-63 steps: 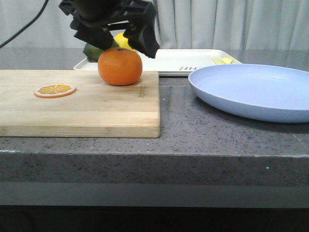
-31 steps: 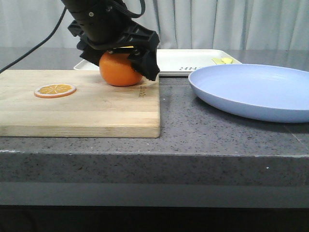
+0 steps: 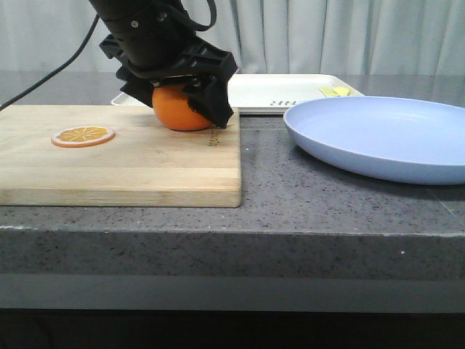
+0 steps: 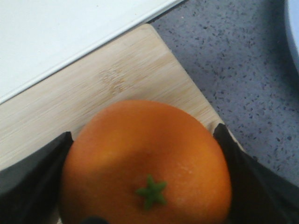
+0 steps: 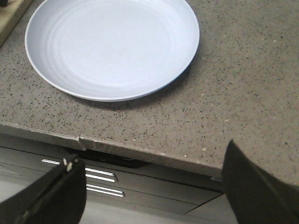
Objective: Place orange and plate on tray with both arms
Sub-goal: 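Lift the orange with the left gripper and carry it over the blue plate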
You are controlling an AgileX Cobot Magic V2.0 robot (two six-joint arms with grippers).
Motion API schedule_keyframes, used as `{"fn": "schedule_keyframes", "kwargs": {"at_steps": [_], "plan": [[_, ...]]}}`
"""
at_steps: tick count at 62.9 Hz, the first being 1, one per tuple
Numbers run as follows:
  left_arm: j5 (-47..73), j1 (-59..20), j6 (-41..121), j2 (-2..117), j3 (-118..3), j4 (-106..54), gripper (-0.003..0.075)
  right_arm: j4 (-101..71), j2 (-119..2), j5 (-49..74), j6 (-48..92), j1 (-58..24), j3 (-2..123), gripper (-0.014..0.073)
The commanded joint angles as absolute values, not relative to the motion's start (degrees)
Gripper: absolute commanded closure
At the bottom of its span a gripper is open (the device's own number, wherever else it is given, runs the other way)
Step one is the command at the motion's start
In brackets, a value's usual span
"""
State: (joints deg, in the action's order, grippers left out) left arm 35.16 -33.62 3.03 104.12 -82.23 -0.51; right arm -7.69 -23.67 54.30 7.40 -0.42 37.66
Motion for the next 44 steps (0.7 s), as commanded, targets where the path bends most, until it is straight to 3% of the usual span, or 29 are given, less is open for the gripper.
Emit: {"fn": "schedule_keyframes", "kwargs": {"at_steps": [1, 18, 44], "plan": [[33.3, -34.45, 3.05, 101.41, -85.75, -1.26, 0.03, -8.22, -24.48, 50.66, 8.21, -0.44, 39.23, -0.001], [34.08, -39.81, 3.05, 102.44, -94.21, -1.51, 0.0299, -8.22, -24.48, 50.66, 8.21, -0.44, 39.23, -0.001], [35.54, -49.73, 3.05, 113.94, -109.6, -1.51, 0.0299, -8.22, -24.48, 50.66, 8.21, -0.44, 39.23, -0.001]]}}
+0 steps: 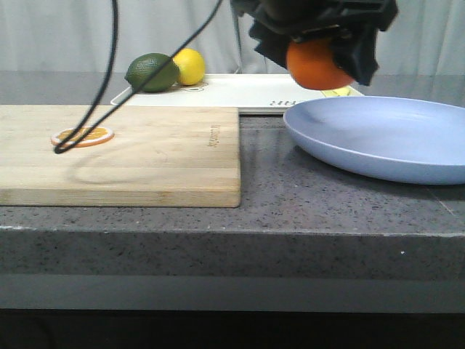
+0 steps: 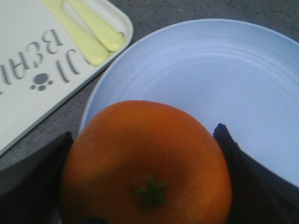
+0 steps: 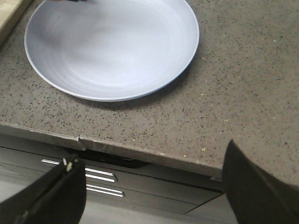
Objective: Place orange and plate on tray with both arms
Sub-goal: 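Lift the orange with the left gripper and carry it over the blue plate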
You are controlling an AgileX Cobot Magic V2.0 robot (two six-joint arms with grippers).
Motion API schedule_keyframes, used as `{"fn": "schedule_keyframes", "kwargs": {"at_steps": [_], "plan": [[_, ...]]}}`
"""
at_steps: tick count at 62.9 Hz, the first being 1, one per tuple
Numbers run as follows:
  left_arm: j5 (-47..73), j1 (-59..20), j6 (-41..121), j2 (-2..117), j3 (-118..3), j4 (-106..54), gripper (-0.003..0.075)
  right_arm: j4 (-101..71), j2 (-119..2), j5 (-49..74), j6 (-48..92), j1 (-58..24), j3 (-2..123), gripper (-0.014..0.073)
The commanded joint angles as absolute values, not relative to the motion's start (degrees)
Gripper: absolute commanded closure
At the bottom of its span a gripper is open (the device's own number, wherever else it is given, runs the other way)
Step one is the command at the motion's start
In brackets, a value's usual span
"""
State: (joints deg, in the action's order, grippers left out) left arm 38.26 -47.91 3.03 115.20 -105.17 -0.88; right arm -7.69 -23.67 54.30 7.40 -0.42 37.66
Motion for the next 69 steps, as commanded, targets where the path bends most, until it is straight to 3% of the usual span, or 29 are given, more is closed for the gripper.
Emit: {"fn": "schedule_keyframes", "kwargs": {"at_steps": [1, 38, 53, 69], "plan": [[35.42, -49.99, 3.05, 114.37, -110.03, -1.51, 0.0299, -8.22, -24.48, 50.66, 8.21, -0.44, 39.23, -0.001], [34.14, -53.04, 3.05, 122.15, -115.2, -1.51, 0.0293, -8.22, -24.48, 50.66, 8.21, -0.44, 39.23, -0.001], [33.65, -53.04, 3.05, 122.13, -115.44, -1.51, 0.0094, -8.22, -24.48, 50.66, 8.21, -0.44, 39.23, -0.001], [38.19, -53.04, 2.93, 120.11, -118.25, -1.79, 0.009, -8.22, -24.48, 50.66, 8.21, -0.44, 39.23, -0.001]]}}
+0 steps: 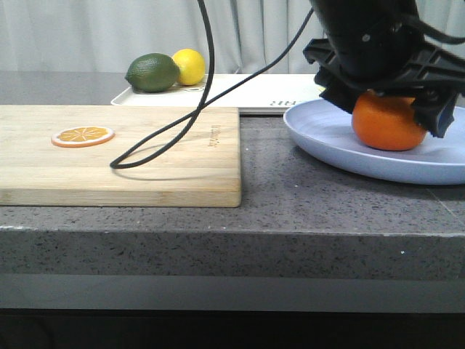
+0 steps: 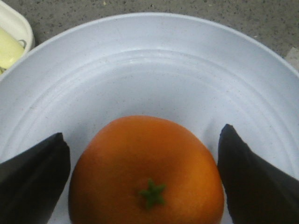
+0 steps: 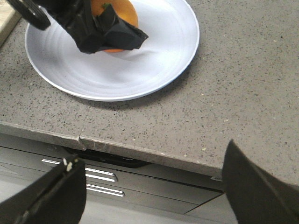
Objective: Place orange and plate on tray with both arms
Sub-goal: 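Lift the orange with the left gripper and carry it over the blue plate, then lower the orange onto the plate, open the left gripper and raise it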
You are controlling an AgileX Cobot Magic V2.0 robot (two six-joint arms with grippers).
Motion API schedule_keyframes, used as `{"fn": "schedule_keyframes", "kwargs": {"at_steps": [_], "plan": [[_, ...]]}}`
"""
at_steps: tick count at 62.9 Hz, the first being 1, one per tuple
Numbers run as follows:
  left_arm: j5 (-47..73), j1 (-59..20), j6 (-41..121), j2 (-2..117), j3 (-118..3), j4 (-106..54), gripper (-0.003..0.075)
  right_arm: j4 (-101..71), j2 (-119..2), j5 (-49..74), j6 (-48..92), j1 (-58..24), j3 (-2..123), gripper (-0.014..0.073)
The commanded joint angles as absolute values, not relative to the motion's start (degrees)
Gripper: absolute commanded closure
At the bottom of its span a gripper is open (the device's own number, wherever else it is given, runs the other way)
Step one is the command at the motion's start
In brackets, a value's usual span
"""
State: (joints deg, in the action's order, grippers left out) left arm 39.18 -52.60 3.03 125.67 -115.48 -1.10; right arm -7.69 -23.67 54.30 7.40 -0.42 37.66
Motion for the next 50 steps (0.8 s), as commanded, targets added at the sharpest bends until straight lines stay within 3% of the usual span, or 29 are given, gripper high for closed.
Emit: {"fn": "schedule_keyframes", "kwargs": {"at_steps": [1, 25, 50], "plan": [[38.52, -53.04, 2.83, 119.72, -118.25, -1.89, 0.009, -8.22, -24.48, 50.66, 8.21, -0.44, 39.23, -0.001], [43.07, -51.08, 1.81, 104.77, -114.0, -1.89, 0.0102, -8.17, -24.48, 50.66, 8.21, -0.44, 39.23, -0.001], [35.83, -41.82, 0.0, 82.98, -86.96, -1.89, 0.0102, -8.16, -24.48, 50.61, 8.21, -0.44, 39.23, -0.001]]}}
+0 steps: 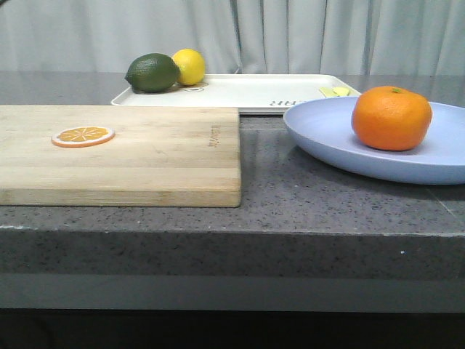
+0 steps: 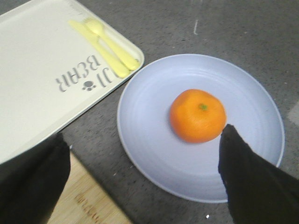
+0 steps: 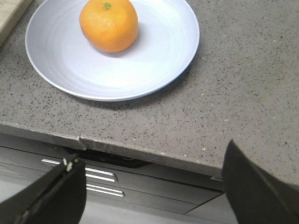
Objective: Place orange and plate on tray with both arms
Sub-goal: 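Lower the orange onto the plate, open the left gripper and raise it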
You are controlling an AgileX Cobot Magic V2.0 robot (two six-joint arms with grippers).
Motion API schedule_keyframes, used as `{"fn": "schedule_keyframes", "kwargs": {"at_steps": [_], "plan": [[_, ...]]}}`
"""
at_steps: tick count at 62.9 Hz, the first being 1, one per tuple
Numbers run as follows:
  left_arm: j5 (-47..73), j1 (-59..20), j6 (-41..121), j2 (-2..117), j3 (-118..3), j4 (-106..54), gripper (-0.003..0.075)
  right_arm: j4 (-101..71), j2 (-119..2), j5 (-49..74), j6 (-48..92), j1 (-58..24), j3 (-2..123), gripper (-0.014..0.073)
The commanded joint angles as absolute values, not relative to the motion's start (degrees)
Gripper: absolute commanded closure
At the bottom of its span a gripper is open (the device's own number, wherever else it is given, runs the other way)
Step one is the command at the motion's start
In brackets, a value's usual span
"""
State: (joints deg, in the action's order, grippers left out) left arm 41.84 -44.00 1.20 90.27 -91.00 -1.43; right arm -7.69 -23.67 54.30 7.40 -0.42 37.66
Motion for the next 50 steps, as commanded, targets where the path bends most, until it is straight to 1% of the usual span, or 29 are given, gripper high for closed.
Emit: {"fn": "schedule_keyframes", "kwargs": {"at_steps": [1, 16, 26, 37, 50], "plan": [[35.48, -41.39, 0.0, 82.08, -85.81, -1.89, 0.0102, -8.16, -24.48, 50.61, 8.21, -0.44, 39.23, -0.001], [31.95, -33.59, 0.0, 66.51, -67.08, -1.89, 0.0102, -8.16, -24.48, 50.61, 8.21, -0.44, 39.23, -0.001], [31.95, -29.69, 0.0, 56.58, -58.52, -1.89, 0.0102, -8.16, -24.48, 50.61, 8.21, -0.44, 39.23, -0.001], [32.47, -28.38, 0.0, 44.95, -49.5, -0.42, 0.0102, -8.16, -24.48, 50.56, 8.21, -0.44, 39.23, -0.001], [32.57, -28.38, 0.0, 34.86, -42.2, -0.42, 0.0102, -8.27, -24.48, 50.56, 8.21, -0.44, 39.23, -0.001]]}}
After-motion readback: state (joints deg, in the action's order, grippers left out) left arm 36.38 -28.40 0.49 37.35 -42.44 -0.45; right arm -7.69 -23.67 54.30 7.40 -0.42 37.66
